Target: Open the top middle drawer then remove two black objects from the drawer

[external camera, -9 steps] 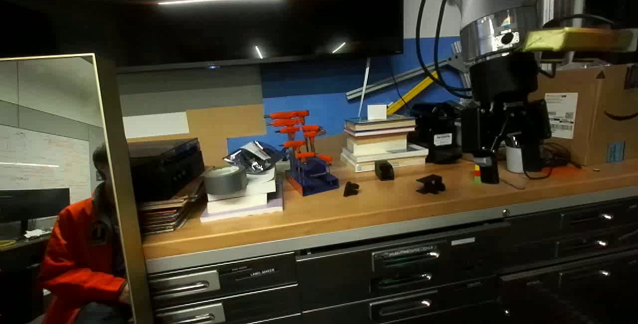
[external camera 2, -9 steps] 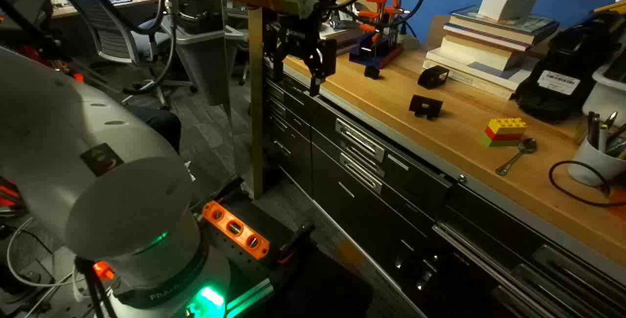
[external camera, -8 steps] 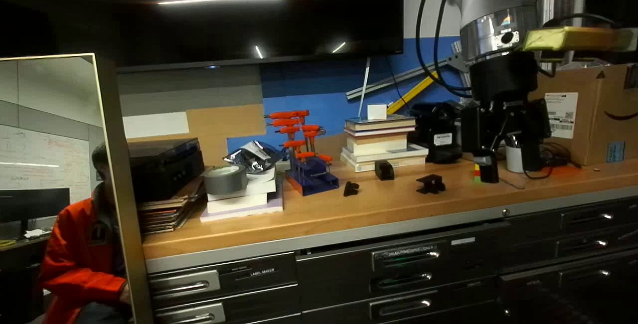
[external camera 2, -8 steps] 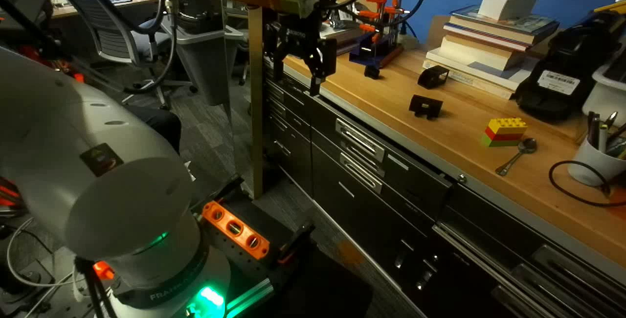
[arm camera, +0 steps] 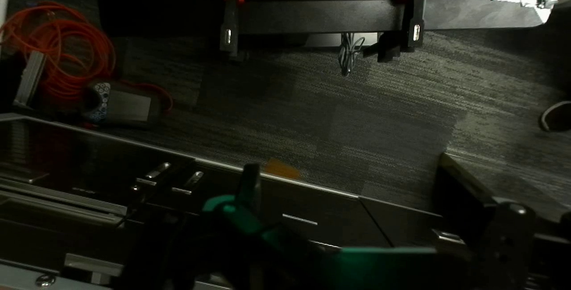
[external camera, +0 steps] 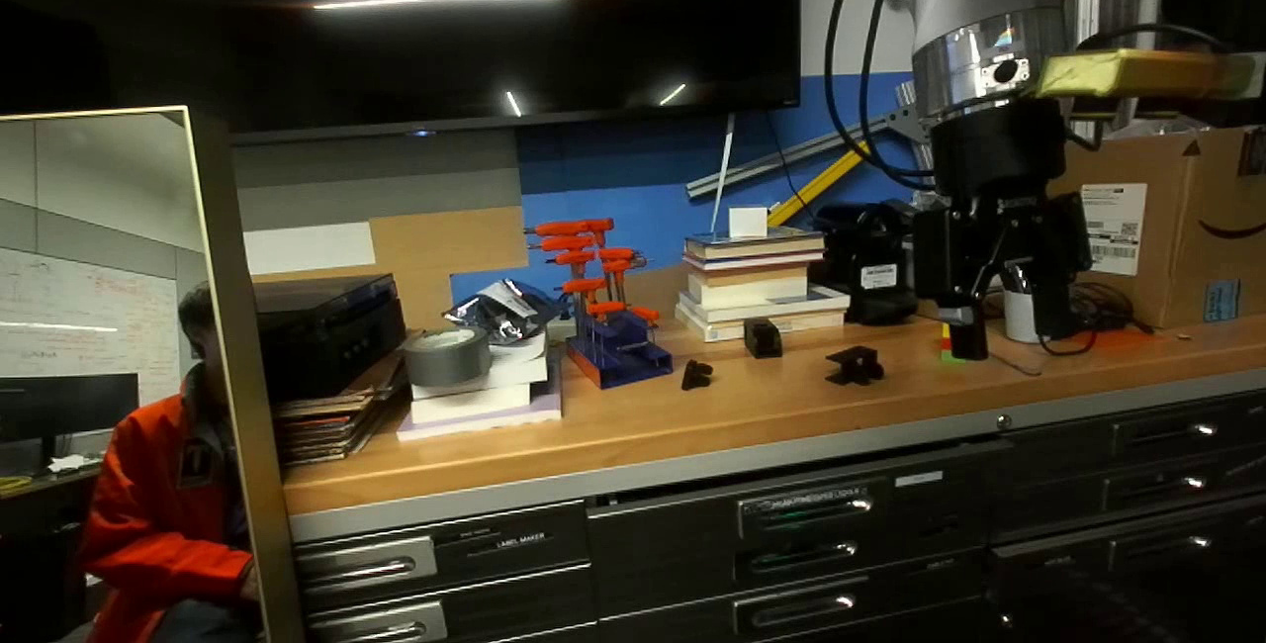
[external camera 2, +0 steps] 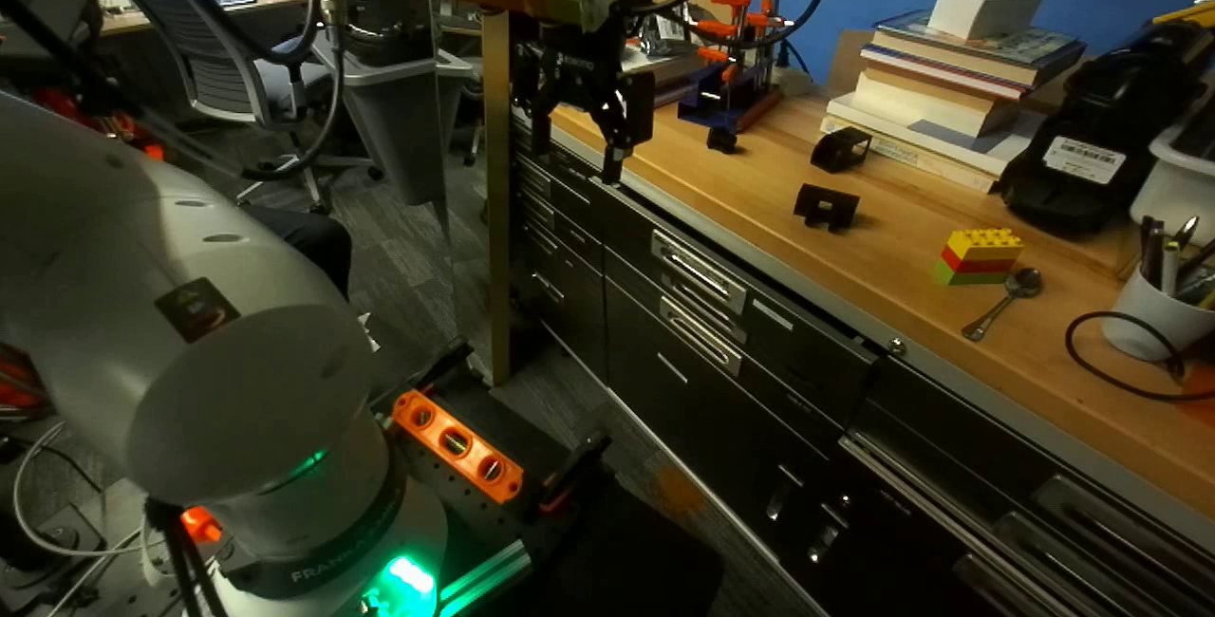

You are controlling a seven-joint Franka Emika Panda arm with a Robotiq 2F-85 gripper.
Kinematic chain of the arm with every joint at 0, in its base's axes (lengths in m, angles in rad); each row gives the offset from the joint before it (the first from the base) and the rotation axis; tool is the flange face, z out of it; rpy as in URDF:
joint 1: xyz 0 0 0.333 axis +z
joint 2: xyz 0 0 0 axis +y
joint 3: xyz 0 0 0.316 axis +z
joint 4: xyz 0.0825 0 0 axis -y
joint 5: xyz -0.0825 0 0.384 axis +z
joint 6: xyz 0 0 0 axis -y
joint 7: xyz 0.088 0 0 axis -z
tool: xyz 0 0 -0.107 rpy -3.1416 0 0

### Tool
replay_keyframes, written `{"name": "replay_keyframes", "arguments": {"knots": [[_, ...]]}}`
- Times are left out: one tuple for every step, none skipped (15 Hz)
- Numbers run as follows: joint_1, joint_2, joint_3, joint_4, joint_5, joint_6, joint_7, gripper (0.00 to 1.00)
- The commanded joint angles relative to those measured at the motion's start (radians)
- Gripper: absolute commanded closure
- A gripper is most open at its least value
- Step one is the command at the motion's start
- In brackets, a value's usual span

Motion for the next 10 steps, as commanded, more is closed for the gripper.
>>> {"name": "replay_keyframes", "arguments": {"knots": [[0.000,0.000,0.000,0.001,0.000,-0.002,0.000,0.00],[-0.004,0.004,0.006,-0.002,-0.004,0.007,0.017,0.00],[-0.001,0.013,0.005,-0.004,-0.001,0.017,0.014,0.00],[-0.003,0.022,0.009,-0.007,-0.001,0.028,0.026,0.00],[-0.010,0.043,0.020,-0.009,-0.004,0.046,0.064,0.00],[-0.013,0.063,0.029,-0.011,-0.004,0.068,0.097,0.00],[-0.015,0.085,0.038,-0.013,-0.004,0.090,0.131,0.00],[-0.018,0.109,0.050,-0.021,-0.002,0.128,0.184,0.00],[-0.020,0.132,0.060,-0.024,0.002,0.161,0.232,0.00],[-0.027,0.161,0.075,-0.030,0.005,0.206,0.305,0.00]]}}
